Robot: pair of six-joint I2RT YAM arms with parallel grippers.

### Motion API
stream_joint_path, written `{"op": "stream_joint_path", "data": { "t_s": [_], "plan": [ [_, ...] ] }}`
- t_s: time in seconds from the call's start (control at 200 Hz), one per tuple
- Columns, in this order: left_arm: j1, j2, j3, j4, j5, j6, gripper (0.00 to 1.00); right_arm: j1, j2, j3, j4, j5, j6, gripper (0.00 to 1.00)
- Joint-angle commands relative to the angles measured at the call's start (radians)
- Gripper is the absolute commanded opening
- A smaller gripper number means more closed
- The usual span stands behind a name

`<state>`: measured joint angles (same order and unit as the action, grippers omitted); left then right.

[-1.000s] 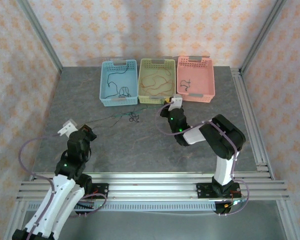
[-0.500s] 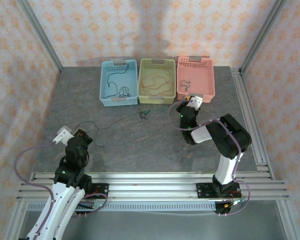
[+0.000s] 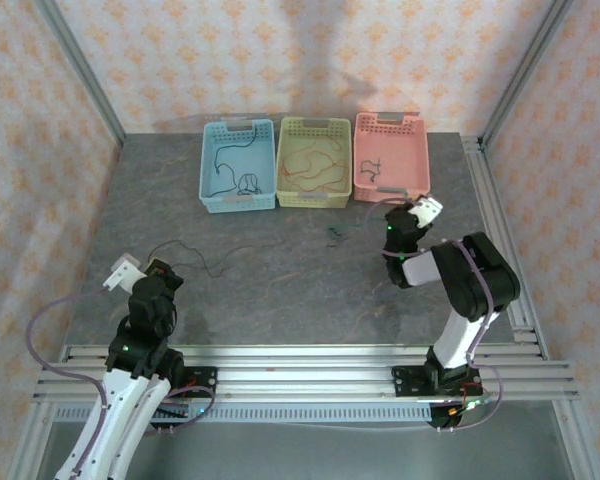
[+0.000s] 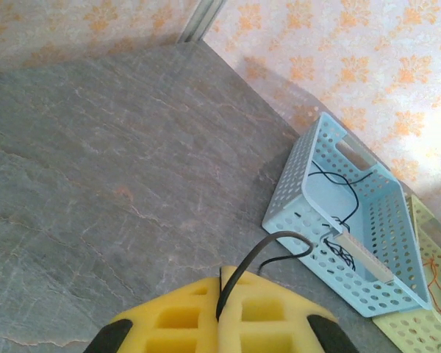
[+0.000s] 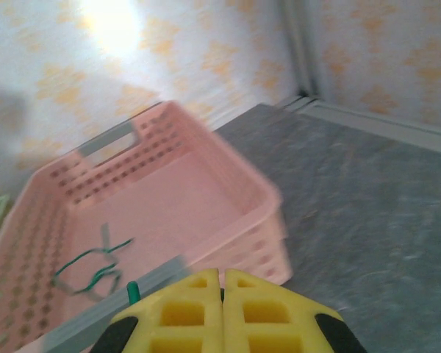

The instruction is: Untangle the cables

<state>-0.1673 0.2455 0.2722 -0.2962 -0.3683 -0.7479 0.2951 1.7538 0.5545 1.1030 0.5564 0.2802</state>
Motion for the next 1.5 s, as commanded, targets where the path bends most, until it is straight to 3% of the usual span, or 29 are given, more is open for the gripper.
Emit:
{"op": "stream_joint_path", "data": {
  "t_s": [0.0,0.375,0.686,0.806,1.081,1.371,1.496],
  "plan": [
    [0.012,-0.02,-0.004,-0.033,-0.056,-0.025,0.0,-0.015,-0.022,-0.003,-0.028,0.031,0.058,0.0],
    [0.016,0.018,-0.001,0.006,-0.009,0.001,0.0,-0.05,0.004,-0.008,-0.013,-0.045,0.13,0.0],
    [0.016,0.038,0.013,0.058,0.095,0.044,0.0,-0.05,0.024,0.004,0.001,-0.104,0.133,0.0],
    [0.014,0.085,0.067,0.126,0.188,0.008,0.0,-0.048,0.032,0.011,0.003,-0.129,0.138,0.0],
    [0.011,0.557,0.552,0.067,0.345,0.054,0.0,-0.048,0.055,0.019,0.009,-0.163,0.162,0.0],
    [0.006,1.033,1.079,-0.065,0.312,0.154,0.0,-0.047,0.069,0.028,0.007,-0.192,0.17,0.0],
    [0.009,1.201,1.287,-0.075,0.35,0.203,0.0,-0.045,0.072,0.031,0.001,-0.208,0.171,0.0]
  ]
}}
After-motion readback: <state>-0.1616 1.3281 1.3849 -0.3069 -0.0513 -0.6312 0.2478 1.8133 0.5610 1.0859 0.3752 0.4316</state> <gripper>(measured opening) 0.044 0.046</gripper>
